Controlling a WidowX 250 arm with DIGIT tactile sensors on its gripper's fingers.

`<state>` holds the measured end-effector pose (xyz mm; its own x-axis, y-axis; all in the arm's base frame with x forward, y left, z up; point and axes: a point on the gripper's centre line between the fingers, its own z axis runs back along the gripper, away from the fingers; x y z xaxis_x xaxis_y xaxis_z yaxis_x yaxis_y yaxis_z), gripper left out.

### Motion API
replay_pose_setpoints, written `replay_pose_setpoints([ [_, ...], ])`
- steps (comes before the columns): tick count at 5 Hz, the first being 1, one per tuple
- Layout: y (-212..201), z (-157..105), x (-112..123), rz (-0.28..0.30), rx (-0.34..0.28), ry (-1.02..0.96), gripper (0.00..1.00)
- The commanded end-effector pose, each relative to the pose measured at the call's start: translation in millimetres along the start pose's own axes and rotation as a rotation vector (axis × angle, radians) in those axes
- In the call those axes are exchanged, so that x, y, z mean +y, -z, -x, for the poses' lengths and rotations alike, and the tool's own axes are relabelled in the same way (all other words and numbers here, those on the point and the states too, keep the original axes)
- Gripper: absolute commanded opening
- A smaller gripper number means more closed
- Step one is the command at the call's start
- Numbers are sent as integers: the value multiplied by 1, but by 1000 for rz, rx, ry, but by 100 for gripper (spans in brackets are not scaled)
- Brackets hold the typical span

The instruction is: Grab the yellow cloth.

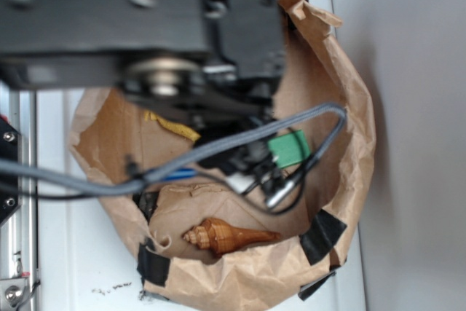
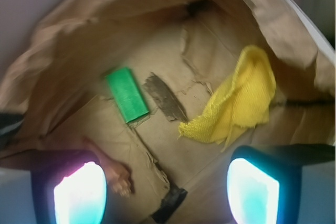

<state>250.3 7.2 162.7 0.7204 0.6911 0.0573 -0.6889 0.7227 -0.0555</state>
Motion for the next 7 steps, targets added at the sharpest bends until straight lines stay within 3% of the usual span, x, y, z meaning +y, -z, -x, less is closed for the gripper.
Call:
replay_pose_setpoints([
  [1,-16,-29,22,25,9,-121,100],
  [3,-16,-29,22,25,9,-121,100],
  [4,18,-31,21,-26,0,-138,100],
  [6,61,-24,39,5,-77,-140,100],
  [7,73,-27,37,5,-91,-142,100],
])
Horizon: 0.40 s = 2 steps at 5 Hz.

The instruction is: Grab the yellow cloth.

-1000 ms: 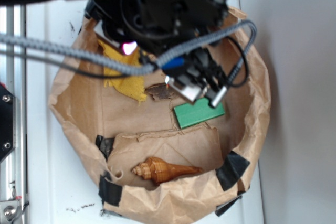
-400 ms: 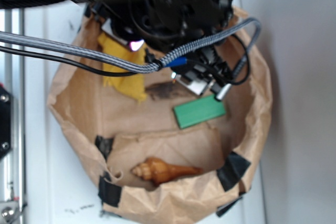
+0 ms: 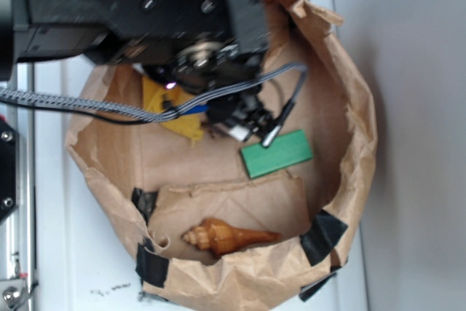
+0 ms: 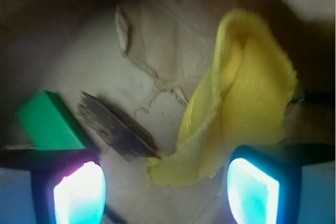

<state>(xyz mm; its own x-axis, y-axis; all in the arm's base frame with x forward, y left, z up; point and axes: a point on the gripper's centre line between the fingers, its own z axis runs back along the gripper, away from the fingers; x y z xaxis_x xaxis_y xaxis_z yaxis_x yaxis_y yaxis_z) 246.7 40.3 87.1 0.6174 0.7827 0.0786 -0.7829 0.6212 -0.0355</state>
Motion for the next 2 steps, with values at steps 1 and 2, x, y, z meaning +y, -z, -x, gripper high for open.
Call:
replay_pose_setpoints([
  [1,11,-19,-3,11,-63,-21,100],
  [2,16,-21,-5,-11,-88,-36,100],
])
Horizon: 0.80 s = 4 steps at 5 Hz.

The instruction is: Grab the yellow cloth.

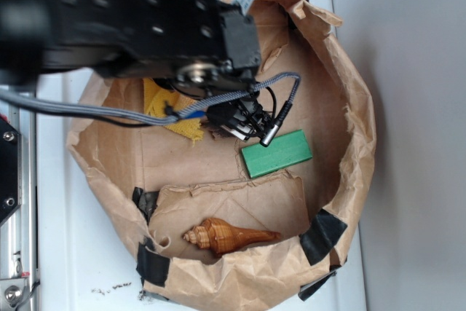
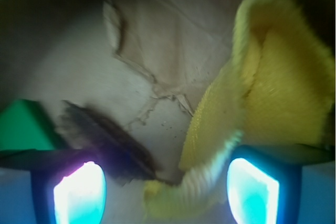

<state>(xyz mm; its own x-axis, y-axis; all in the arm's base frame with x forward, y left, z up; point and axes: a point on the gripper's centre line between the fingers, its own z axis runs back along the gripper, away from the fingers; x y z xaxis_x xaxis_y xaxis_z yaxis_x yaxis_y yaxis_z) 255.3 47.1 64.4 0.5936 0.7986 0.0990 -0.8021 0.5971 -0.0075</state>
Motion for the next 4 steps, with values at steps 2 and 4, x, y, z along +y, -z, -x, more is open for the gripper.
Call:
replay_pose_setpoints([
  [2,-18,-23,23,-23,-65,-135,100],
  [4,0,-24,31,-95,-130,-157,100],
])
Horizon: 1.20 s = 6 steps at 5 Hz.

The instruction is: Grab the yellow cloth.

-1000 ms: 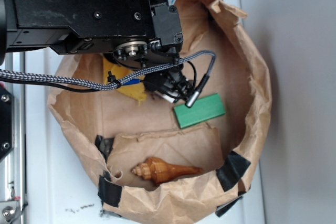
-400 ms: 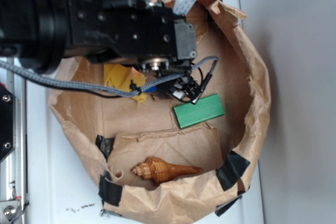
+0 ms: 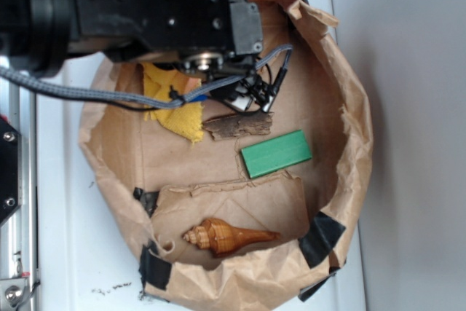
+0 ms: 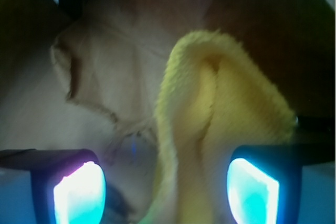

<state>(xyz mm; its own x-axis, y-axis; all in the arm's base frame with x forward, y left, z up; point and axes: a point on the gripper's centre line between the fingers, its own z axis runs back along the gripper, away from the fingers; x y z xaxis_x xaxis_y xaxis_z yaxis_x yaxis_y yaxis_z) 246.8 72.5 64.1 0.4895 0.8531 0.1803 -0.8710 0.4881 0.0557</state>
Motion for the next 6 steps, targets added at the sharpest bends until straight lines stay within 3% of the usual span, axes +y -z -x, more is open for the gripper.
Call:
replay_pose_setpoints([
  [1,10,-8,0,-34,-83,-53,100],
  [2,19,-3,-7,-30,-109,-42,93],
  [3,21,0,-7,-27,-121,-42,0],
  [5,-3,-1,-7,39,-127,91,0],
  [6,-34,-5,-8,132,-115,149,0],
])
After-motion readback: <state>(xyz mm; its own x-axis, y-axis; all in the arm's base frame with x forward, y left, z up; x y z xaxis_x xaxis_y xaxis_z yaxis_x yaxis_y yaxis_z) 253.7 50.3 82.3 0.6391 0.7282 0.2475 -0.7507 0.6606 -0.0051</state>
